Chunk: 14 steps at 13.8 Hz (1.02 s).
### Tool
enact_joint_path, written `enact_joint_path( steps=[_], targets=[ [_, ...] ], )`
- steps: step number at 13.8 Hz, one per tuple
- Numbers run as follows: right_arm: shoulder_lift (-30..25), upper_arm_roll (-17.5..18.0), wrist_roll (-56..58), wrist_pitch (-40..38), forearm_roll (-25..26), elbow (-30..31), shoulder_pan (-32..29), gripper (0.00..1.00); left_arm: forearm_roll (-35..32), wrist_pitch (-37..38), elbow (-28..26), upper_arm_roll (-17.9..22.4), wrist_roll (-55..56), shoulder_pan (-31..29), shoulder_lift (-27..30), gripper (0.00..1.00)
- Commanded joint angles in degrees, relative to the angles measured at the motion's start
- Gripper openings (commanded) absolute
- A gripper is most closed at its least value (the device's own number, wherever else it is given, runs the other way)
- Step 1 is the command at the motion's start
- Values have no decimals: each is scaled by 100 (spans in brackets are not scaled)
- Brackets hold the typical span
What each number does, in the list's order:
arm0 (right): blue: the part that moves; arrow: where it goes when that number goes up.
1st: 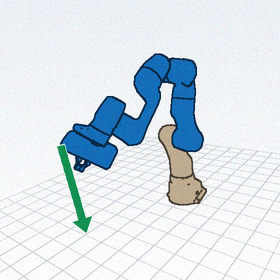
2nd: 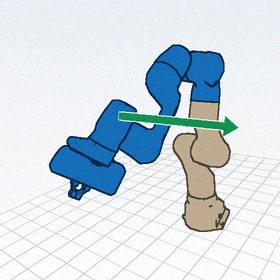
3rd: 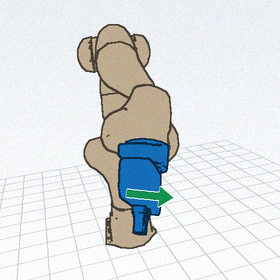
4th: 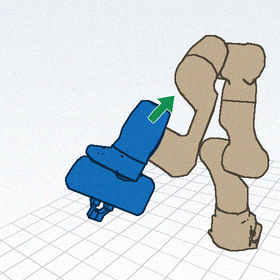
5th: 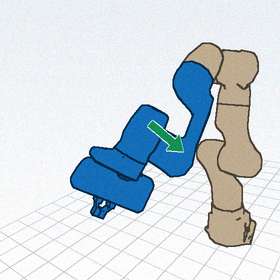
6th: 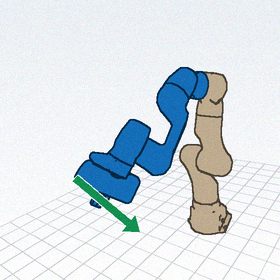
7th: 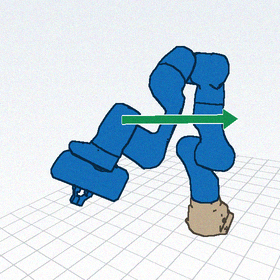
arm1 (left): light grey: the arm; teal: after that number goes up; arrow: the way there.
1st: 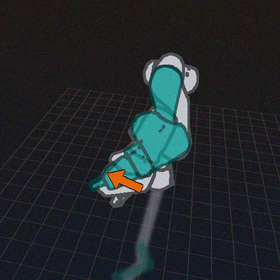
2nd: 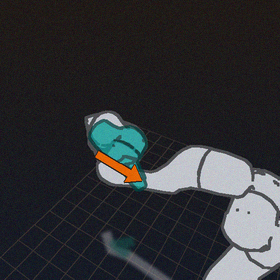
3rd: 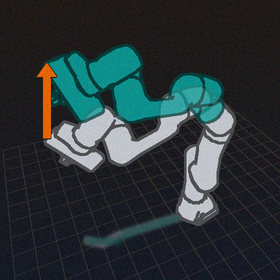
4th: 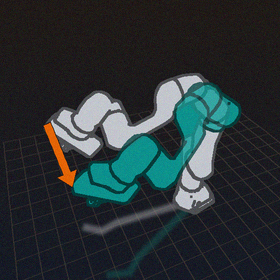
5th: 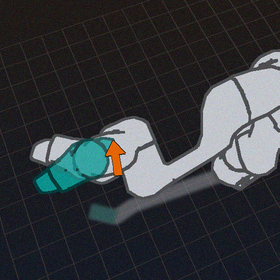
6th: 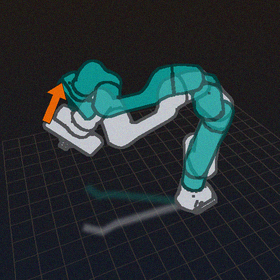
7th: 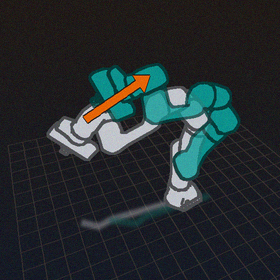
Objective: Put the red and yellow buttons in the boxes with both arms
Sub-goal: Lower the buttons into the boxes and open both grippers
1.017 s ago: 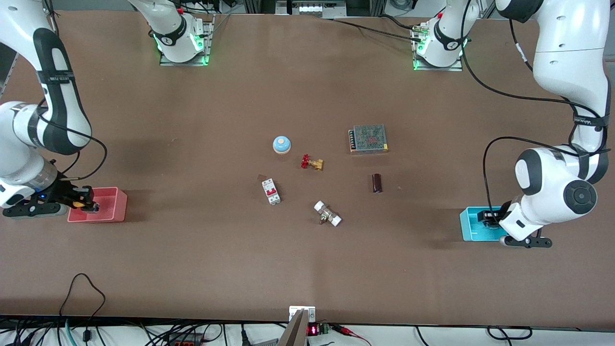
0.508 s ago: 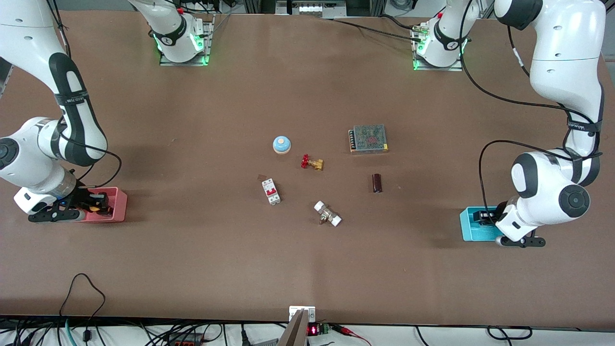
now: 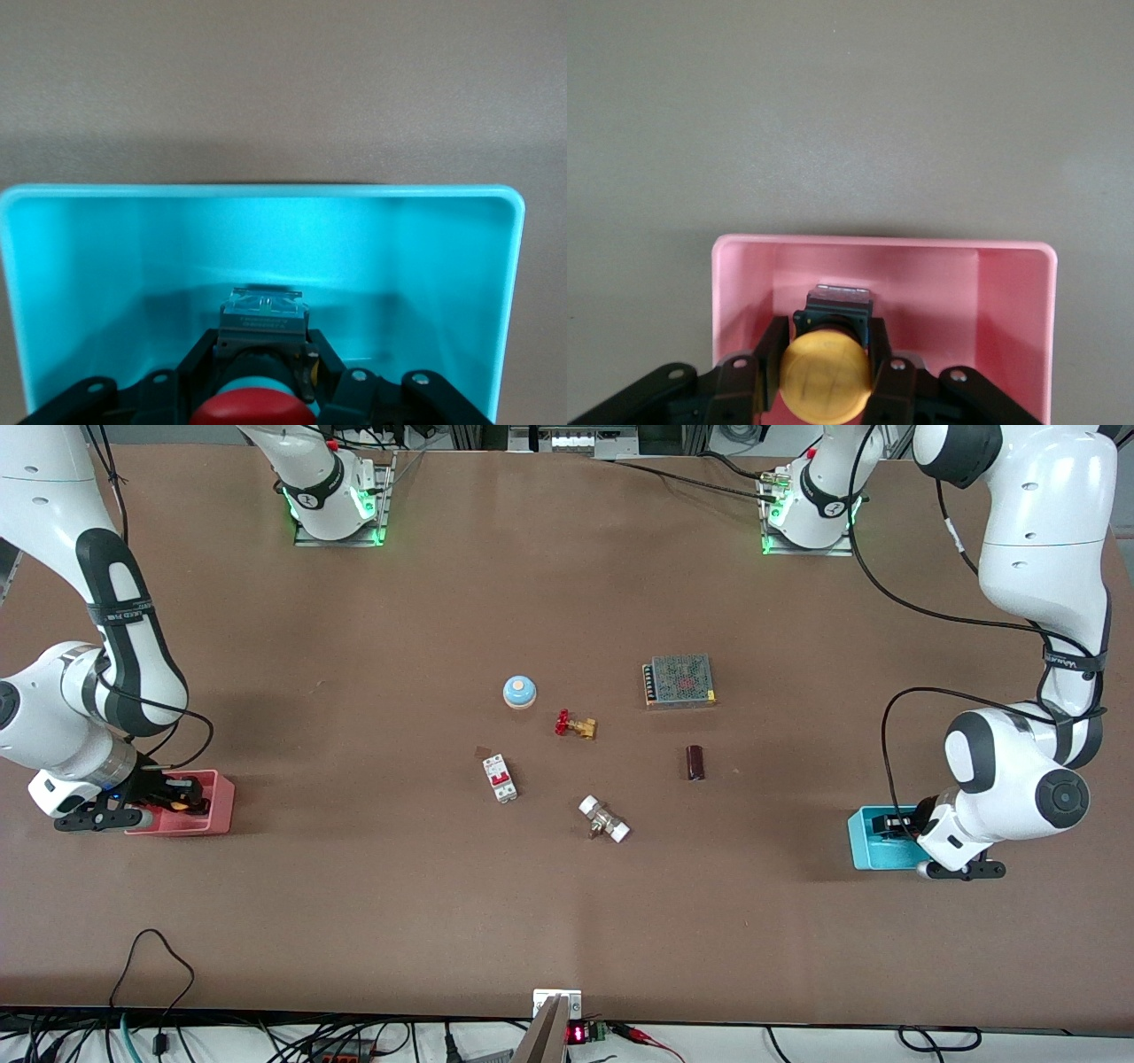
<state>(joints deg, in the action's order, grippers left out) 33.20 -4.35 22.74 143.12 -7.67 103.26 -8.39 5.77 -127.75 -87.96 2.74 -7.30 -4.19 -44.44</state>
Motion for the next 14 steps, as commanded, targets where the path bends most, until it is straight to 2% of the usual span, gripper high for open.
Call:
enact_joint_path(
  steps=[1,3,5,6,9,12,13,14],
  targets=[
    [-24,101,178,-109,-147,28,-92,7,117,66,200,-19,-52,-12,-118,45],
    [-15,101,178,-118,-147,63,-92,8,135,57,191,-19,-113,-30,-118,100],
    [20,101,178,-118,-147,63,-92,13,126,66,174,-19,-114,-21,-39,100],
    [29,101,170,-118,-147,63,-84,21,126,75,139,-28,-105,5,57,100],
    [37,101,170,-118,-147,72,-84,33,126,136,7,-28,-78,102,417,100],
    [37,101,170,-118,-147,63,-66,56,118,277,-90,-28,-87,172,918,100],
    [37,101,170,-118,-147,63,-66,68,117,277,-99,-37,-105,181,1102,100],
    [37,101,170,-118,-147,72,-57,71,117,286,-90,-28,-105,181,1269,100]
  ],
)
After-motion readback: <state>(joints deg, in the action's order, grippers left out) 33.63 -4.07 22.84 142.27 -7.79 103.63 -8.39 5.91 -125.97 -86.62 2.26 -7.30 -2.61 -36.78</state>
